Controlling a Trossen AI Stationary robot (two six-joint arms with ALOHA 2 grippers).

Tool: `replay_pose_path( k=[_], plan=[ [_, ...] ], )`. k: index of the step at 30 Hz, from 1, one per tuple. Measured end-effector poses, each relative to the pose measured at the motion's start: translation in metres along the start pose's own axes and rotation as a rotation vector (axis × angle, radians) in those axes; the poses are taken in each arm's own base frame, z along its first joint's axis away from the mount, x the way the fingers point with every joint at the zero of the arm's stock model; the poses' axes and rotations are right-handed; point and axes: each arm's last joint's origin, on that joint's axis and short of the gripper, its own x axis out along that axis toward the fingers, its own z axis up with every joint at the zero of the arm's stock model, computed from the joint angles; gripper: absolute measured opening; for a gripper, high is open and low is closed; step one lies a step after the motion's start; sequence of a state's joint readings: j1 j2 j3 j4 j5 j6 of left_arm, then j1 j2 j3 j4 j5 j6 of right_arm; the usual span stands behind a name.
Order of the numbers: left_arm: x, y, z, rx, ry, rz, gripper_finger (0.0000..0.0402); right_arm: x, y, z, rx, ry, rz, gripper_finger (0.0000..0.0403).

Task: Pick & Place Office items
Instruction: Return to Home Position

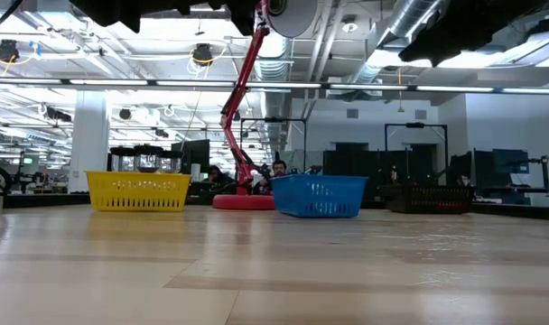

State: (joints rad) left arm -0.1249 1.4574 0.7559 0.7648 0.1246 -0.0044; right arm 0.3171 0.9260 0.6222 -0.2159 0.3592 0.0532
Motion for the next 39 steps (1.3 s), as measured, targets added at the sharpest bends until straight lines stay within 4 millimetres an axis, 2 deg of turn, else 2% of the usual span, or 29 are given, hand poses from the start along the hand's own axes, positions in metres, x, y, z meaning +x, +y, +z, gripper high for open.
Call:
replay_pose_path(
  k=[6, 16, 25, 31, 34, 39],
  plan=[
    [0.0, 0.0, 0.001, 0.001, -0.009, 0.001, 0.0106, 0.002, 0.001, -0.001, -0.001, -0.005, 0.067, 0.0],
    [0.0, 0.0, 0.001, 0.001, -0.008, 0.0, 0.0104, 0.002, -0.002, 0.006, 0.029, -0.072, 0.055, 0.0],
    [0.0, 0.001, 0.001, 0.008, -0.007, 0.046, 0.0088, 0.0, -0.001, 0.003, 0.014, -0.039, 0.064, 0.0],
    [0.0, 0.002, 0.001, 0.1, -0.001, 0.104, 0.0065, -0.004, -0.003, -0.001, 0.004, -0.007, 0.06, 0.0],
    [-0.006, 0.001, 0.009, 0.111, 0.008, 0.116, 0.0048, -0.009, -0.005, -0.002, 0.004, 0.001, 0.06, 0.0],
    [-0.032, 0.001, 0.03, 0.127, 0.094, 0.206, 0.0009, -0.022, -0.009, 0.001, 0.02, -0.042, 0.061, 0.0]
  ],
)
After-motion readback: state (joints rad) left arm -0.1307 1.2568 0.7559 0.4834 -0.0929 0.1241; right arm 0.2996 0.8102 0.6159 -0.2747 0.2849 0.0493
